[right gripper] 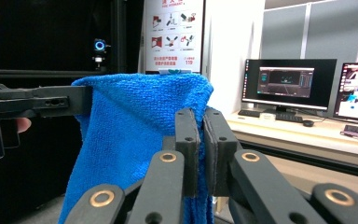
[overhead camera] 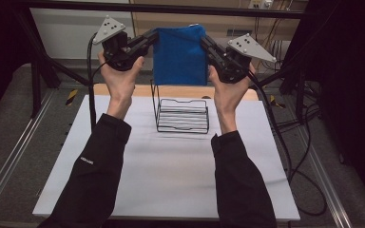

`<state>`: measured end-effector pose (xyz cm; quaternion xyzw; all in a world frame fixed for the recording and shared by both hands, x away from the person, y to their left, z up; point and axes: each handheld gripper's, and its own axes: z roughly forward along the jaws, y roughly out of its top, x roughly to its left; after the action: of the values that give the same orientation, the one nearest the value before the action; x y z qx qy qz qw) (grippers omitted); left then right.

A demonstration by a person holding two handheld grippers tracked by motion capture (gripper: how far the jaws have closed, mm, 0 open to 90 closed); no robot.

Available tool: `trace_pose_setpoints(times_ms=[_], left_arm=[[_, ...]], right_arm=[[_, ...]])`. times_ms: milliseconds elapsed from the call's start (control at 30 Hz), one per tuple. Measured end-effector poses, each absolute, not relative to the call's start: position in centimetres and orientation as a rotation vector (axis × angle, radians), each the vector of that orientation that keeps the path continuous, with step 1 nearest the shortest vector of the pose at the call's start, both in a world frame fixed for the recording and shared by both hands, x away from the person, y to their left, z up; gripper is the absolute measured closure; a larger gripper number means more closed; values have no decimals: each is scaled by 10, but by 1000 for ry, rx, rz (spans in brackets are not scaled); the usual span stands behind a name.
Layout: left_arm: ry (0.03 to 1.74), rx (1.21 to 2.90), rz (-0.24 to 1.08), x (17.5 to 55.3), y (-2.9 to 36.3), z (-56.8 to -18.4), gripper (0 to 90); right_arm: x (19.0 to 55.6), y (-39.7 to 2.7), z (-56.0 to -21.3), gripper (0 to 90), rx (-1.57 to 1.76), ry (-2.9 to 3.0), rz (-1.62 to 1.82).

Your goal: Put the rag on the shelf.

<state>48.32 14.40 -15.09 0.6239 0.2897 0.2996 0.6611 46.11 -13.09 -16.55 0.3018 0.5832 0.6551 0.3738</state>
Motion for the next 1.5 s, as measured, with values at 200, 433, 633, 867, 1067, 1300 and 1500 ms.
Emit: trace_pose_setpoints(times_ms=[200,433,633,867,1067,1300,1500], left_arm=[[658,1410,688,496,140,-149,861],[683,1420,695,514,137,-149,861],[710,1408,675,530,139,-157,860],[716,1430,696,538,140,-169,861],[702,1484,698,537,138,-184,860],[673,1528,692,530,135,-202,860],[636,1563,691,519,134,-210,859]], right_arm=[[475,-134,-163,860,789,1490,1688],[492,-135,-165,860,782,1507,1665],[507,-132,-170,859,800,1519,1661],[520,-130,-182,859,817,1534,1671],[521,-134,-198,859,837,1564,1658],[511,-142,-214,857,849,1595,1642],[502,-147,-228,855,860,1609,1657]])
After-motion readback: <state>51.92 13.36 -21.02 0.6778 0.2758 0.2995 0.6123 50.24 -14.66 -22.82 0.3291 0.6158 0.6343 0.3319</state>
